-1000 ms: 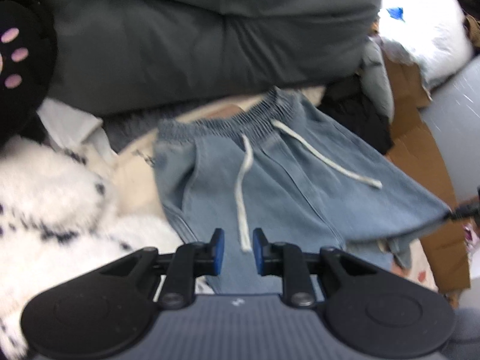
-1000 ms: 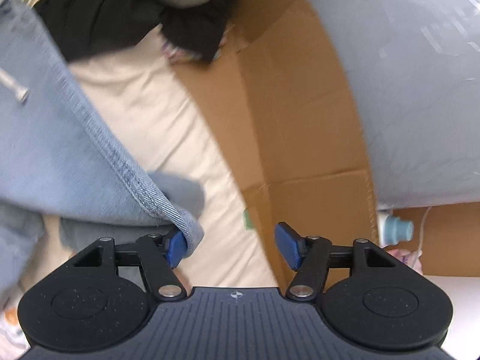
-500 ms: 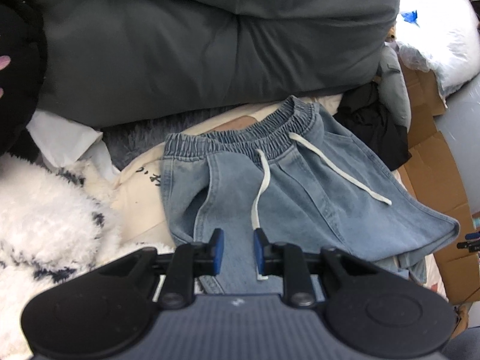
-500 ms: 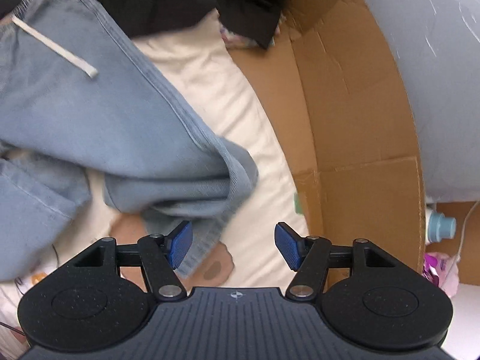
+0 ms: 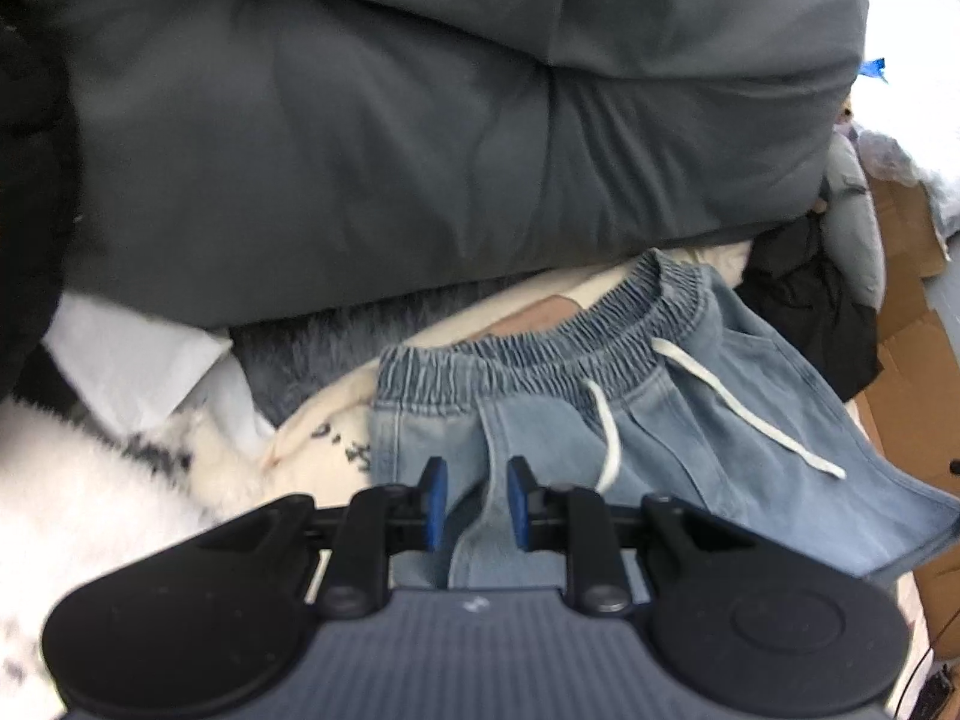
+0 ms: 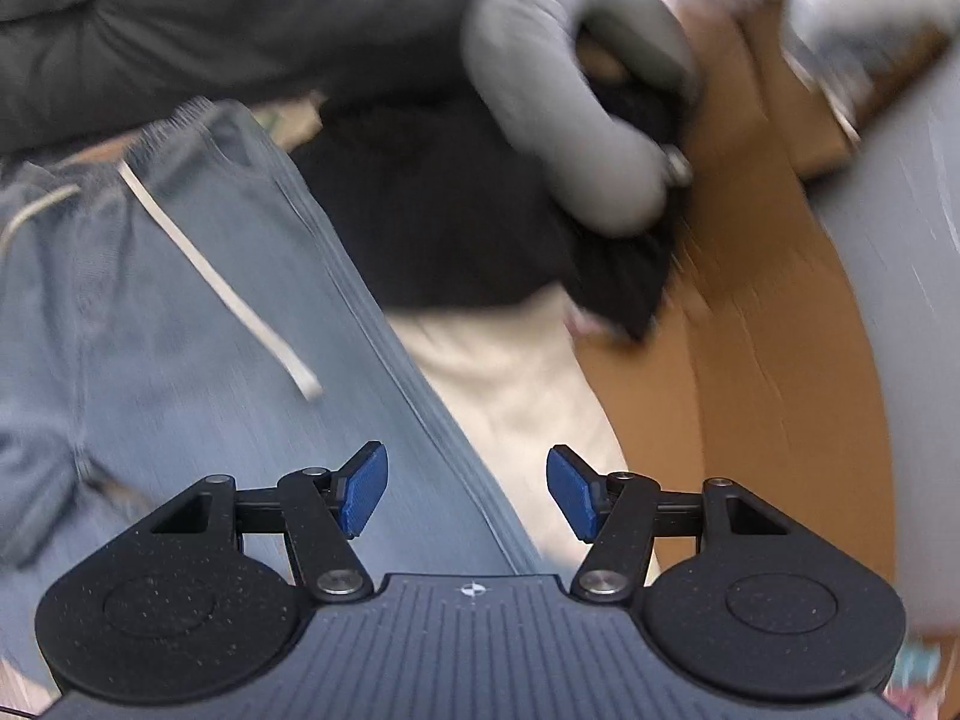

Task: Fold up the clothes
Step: 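Lower the left gripper onto the elastic waistband and close on it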

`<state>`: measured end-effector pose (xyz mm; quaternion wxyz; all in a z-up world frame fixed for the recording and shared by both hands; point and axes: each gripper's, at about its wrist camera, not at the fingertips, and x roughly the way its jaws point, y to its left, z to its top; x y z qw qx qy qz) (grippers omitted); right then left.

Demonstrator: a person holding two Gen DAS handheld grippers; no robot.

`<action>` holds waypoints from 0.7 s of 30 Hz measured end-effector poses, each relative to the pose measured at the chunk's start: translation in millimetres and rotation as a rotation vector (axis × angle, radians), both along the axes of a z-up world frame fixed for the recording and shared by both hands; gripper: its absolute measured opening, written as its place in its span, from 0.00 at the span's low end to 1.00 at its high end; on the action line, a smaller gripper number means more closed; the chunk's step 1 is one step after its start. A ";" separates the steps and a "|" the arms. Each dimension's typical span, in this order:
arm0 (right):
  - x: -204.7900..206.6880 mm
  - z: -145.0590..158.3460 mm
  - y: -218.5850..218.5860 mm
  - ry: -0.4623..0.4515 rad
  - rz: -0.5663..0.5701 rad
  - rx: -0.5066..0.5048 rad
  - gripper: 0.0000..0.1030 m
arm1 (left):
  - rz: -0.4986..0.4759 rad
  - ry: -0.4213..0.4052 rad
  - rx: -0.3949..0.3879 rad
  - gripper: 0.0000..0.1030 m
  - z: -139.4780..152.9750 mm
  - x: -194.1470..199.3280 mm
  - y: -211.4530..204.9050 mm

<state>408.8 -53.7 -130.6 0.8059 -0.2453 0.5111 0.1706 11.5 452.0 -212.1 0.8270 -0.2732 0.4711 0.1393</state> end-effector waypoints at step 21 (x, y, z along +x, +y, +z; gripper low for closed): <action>73.5 -41.4 159.3 -0.050 0.128 0.161 0.62 | -0.016 0.054 -0.053 0.48 -83.5 44.1 41.9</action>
